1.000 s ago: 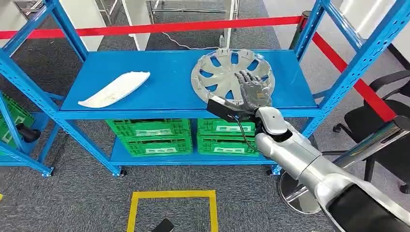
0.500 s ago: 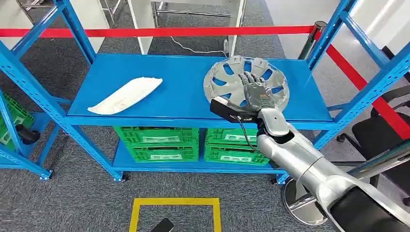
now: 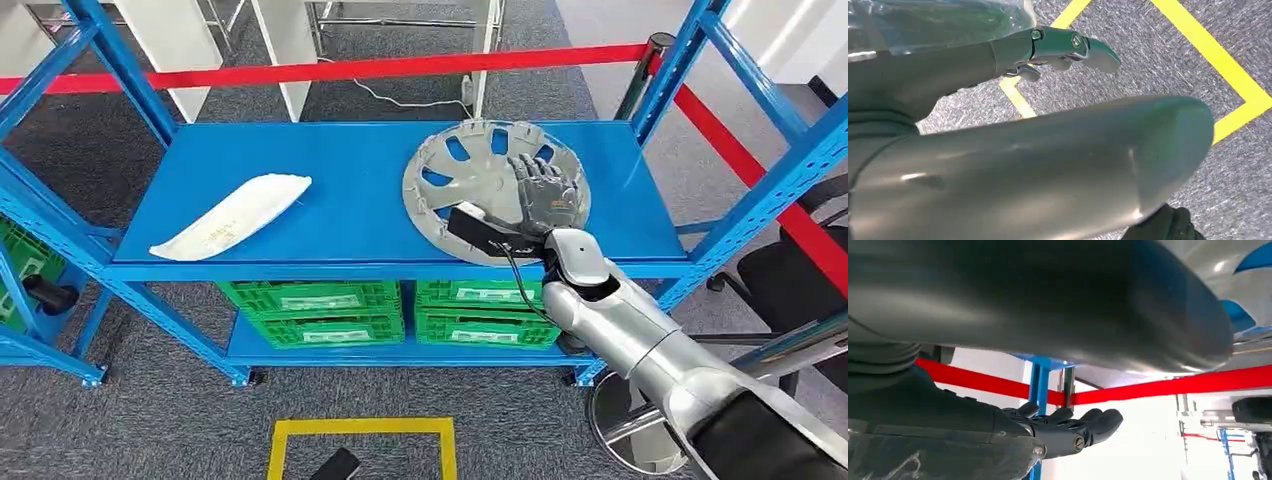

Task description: Take the parts from the cabinet and place them on the table.

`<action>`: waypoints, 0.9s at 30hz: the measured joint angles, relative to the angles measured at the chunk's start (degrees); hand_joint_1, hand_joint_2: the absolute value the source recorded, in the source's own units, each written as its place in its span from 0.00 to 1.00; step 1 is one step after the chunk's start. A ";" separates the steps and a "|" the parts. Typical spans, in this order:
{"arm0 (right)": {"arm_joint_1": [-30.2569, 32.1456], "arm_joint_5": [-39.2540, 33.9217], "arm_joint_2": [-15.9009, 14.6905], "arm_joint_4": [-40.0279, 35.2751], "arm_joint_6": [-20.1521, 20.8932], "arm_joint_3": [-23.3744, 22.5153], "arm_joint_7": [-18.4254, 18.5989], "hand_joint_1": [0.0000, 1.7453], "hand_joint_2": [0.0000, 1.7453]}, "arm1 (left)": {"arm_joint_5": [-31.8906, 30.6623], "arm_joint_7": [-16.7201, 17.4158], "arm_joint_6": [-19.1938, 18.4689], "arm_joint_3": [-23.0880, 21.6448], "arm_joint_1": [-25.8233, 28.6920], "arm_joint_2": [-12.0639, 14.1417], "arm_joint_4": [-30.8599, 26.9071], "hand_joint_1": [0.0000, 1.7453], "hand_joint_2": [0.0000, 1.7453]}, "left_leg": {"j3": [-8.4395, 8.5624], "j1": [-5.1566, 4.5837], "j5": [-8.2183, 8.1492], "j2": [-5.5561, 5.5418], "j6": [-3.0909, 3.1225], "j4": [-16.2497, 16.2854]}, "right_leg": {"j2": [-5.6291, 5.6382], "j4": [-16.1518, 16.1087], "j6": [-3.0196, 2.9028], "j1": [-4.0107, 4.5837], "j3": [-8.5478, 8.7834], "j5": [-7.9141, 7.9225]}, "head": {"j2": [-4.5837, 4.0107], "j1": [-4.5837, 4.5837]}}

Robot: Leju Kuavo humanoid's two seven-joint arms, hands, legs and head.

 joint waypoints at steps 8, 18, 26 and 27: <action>0.82 -0.35 -0.96 0.04 -0.61 -0.52 0.66 0.00 0.00 | 0.22 -0.29 0.33 0.50 0.13 0.02 0.00 0.00 0.00 | 0.92 0.01 -0.54 0.02 -0.87 -1.09 | -0.14 0.00 -0.15 0.04 0.39 -0.05 | 0.00 0.02; 2.17 -3.50 -1.47 0.11 0.44 -1.81 1.44 0.00 0.00 | 0.33 -0.72 0.44 0.90 0.24 0.02 0.00 0.00 0.00 | 1.17 -0.06 -0.54 0.02 -0.87 -1.09 | -0.16 -0.11 -0.13 -0.01 0.73 -0.05 | 0.00 0.02; 3.68 -6.34 -1.47 1.29 0.79 -2.32 0.96 0.00 0.00 | 0.26 -0.70 0.68 1.53 0.24 0.02 0.00 0.00 0.00 | 1.16 -0.06 -0.57 0.01 -0.84 -1.10 | -0.16 -0.16 -0.12 -0.01 0.74 -0.06 | 0.00 0.02; 3.98 -6.89 -1.47 1.66 0.76 -2.38 0.65 0.00 0.00 | 0.22 -0.63 0.68 1.62 0.24 0.02 0.00 0.00 0.00 | 1.16 -0.06 -0.57 0.01 -0.84 -1.10 | -0.16 -0.17 -0.12 -0.01 0.75 -0.06 | 0.00 0.02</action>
